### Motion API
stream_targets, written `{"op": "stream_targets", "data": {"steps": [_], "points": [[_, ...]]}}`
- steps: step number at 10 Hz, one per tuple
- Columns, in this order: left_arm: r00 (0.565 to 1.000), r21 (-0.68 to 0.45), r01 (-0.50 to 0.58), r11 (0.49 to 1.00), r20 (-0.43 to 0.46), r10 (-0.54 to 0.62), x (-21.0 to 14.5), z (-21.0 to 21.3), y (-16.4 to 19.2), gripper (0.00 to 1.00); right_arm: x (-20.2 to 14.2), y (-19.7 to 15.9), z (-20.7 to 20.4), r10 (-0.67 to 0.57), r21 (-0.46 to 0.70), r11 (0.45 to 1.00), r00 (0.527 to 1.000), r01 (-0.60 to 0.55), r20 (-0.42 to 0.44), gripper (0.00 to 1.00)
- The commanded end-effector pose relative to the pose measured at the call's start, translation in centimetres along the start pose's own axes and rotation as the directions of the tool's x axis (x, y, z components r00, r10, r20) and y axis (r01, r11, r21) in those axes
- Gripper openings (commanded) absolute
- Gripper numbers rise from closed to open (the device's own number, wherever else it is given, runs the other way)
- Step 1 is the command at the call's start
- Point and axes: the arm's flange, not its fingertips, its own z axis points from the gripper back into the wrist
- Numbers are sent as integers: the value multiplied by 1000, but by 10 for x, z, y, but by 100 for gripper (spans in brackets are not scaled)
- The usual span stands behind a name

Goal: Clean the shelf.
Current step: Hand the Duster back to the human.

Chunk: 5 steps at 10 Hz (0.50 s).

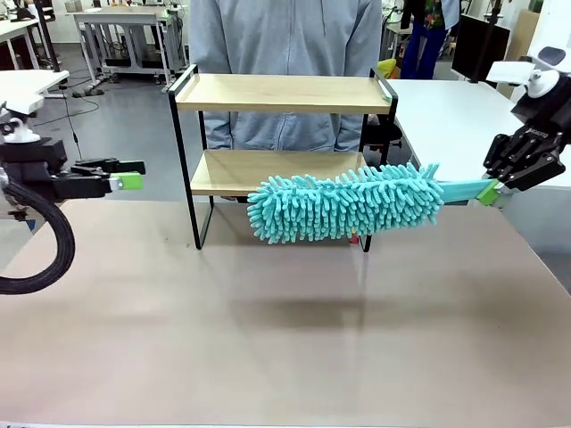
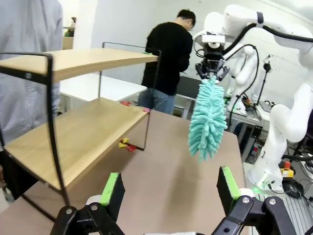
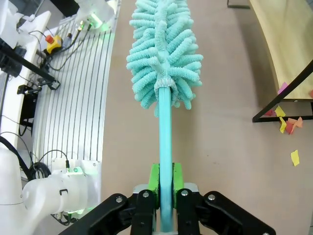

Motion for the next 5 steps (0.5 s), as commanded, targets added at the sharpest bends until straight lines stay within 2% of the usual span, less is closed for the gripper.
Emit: {"op": "stream_targets", "data": {"steps": [1, 3, 5], "points": [[999, -105, 23, 994, 45, -19, -13, -27, -12, 100, 0, 0, 2, 9, 1, 1000, 1000, -9, 4, 13], [998, -213, 39, 976, 61, -26, -23, -48, -21, 100, 0, 0, 2, 9, 1, 1000, 1000, -9, 4, 13], [996, -295, 41, 955, 86, -16, -31, -76, -15, 100, 0, 0, 2, 9, 1, 1000, 1000, -9, 4, 13]]}}
